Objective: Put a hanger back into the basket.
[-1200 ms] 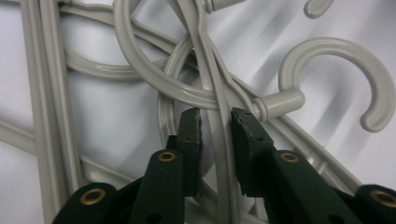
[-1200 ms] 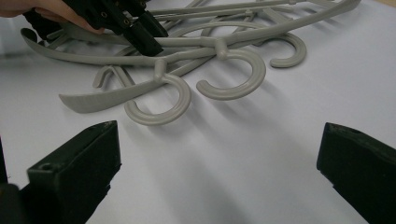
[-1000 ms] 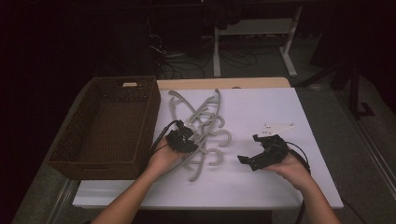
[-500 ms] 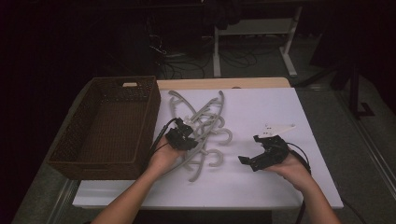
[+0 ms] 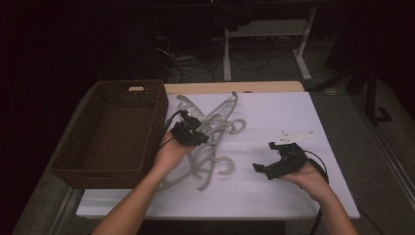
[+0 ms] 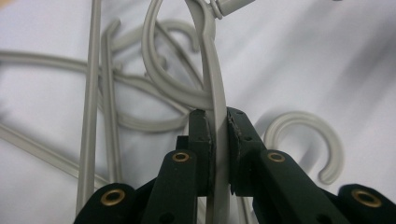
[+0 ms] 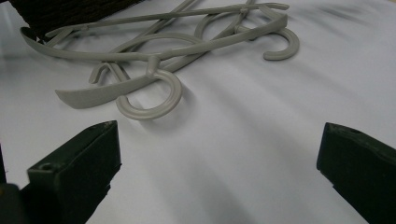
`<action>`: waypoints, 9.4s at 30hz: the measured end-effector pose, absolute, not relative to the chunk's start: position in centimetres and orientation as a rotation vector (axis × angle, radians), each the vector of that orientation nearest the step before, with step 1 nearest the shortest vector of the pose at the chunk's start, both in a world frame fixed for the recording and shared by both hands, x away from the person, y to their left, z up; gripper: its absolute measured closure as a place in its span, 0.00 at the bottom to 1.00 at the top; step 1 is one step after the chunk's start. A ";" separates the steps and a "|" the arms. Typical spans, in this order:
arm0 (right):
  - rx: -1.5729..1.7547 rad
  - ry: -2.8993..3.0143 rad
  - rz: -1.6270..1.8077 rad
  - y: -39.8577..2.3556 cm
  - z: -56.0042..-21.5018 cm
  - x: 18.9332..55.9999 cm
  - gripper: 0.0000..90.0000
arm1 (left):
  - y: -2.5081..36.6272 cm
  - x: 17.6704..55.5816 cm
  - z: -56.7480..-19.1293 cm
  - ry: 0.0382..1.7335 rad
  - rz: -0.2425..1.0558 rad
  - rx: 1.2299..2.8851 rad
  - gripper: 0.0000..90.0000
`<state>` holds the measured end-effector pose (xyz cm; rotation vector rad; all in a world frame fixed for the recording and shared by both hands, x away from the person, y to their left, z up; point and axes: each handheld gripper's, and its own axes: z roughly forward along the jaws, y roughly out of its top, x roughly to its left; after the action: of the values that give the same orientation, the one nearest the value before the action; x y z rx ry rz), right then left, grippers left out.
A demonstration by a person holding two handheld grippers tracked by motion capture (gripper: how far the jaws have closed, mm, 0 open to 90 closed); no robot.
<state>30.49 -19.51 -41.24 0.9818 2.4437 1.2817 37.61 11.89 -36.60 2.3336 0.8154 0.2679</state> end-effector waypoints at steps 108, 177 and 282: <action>1.007 2.464 1.227 -19.6 -42.5 31.0 0.00 | 27.1 35.2 -30.3 0.779 0.176 2.028 0.36; 0.999 2.479 1.212 -19.6 -42.7 30.8 0.00 | 12.6 36.8 -44.8 0.862 0.246 2.381 0.41; 1.003 2.478 1.219 -19.8 -42.7 30.7 0.00 | 6.1 36.4 -44.2 0.644 0.168 2.531 0.71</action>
<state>30.72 -19.82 -42.65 1.0031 2.4777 1.2192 36.38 6.09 -44.19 2.5307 0.6437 0.1675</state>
